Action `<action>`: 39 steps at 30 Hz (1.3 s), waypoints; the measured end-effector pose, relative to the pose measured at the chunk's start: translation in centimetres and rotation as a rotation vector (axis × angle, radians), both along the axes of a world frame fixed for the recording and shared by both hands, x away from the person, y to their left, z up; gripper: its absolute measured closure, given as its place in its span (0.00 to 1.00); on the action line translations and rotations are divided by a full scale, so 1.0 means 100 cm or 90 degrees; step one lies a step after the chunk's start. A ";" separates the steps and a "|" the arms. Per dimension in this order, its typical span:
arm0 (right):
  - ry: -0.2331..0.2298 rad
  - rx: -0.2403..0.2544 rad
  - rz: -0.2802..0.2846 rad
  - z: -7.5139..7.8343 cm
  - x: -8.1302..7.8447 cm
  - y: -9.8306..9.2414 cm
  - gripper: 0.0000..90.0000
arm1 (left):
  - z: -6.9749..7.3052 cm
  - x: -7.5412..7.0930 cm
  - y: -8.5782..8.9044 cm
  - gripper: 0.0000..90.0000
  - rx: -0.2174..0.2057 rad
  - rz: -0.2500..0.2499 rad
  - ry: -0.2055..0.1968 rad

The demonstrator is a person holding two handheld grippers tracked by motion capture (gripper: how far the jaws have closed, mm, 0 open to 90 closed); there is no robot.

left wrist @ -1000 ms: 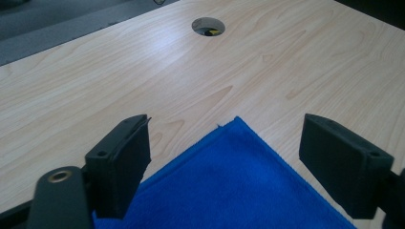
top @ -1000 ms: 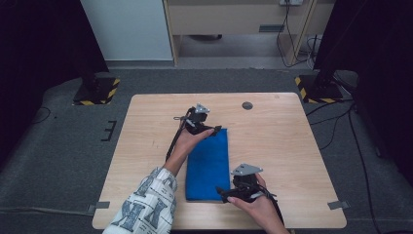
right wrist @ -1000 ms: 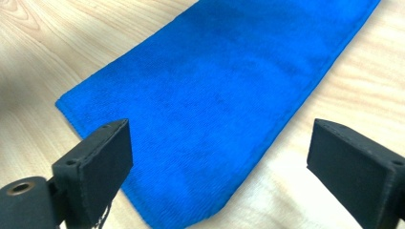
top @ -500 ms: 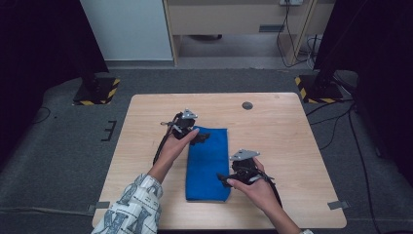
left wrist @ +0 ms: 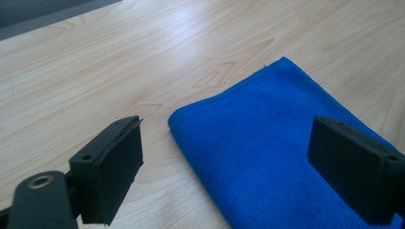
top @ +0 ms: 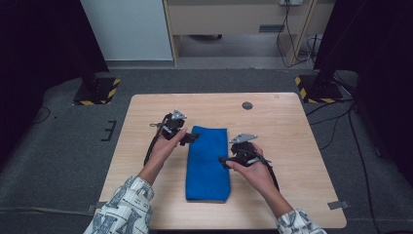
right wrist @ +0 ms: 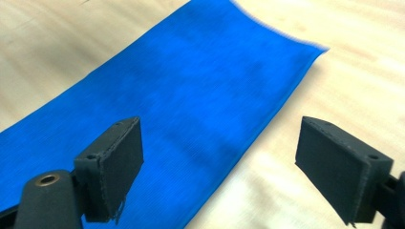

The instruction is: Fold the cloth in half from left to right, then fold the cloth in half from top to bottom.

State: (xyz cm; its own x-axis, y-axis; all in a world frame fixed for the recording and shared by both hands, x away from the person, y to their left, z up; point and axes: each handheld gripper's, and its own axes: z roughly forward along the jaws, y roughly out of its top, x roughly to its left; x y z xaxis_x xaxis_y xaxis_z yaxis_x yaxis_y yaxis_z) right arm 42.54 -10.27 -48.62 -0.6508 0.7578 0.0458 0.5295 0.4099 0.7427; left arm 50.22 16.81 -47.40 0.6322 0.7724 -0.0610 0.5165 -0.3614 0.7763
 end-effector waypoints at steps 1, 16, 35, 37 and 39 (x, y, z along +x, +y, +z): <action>-0.003 -0.003 0.001 0.002 0.006 0.001 0.20 | -0.001 0.001 0.001 0.13 -0.006 0.005 -0.003; -0.005 -0.013 -0.025 0.000 0.091 0.009 0.50 | -0.015 0.024 0.004 0.24 0.012 0.025 0.016; 0.032 0.021 -0.063 -0.020 0.130 0.010 0.61 | -0.031 0.041 -0.001 0.40 -0.008 0.048 0.037; 0.036 0.014 -0.062 -0.024 0.132 0.011 0.60 | -0.035 0.042 -0.003 0.43 -0.005 0.044 0.038; 0.043 0.014 -0.064 -0.028 0.133 0.011 0.59 | -0.039 0.043 -0.005 0.43 0.002 0.040 0.042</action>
State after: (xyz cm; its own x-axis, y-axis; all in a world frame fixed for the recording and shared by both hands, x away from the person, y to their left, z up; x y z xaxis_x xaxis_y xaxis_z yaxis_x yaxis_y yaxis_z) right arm 55.87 -9.12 -51.45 -0.5670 0.8171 0.1043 0.6162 0.3367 0.7120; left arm 54.51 16.34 -51.28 0.5775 0.8104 -0.0982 0.5879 -0.3294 0.7388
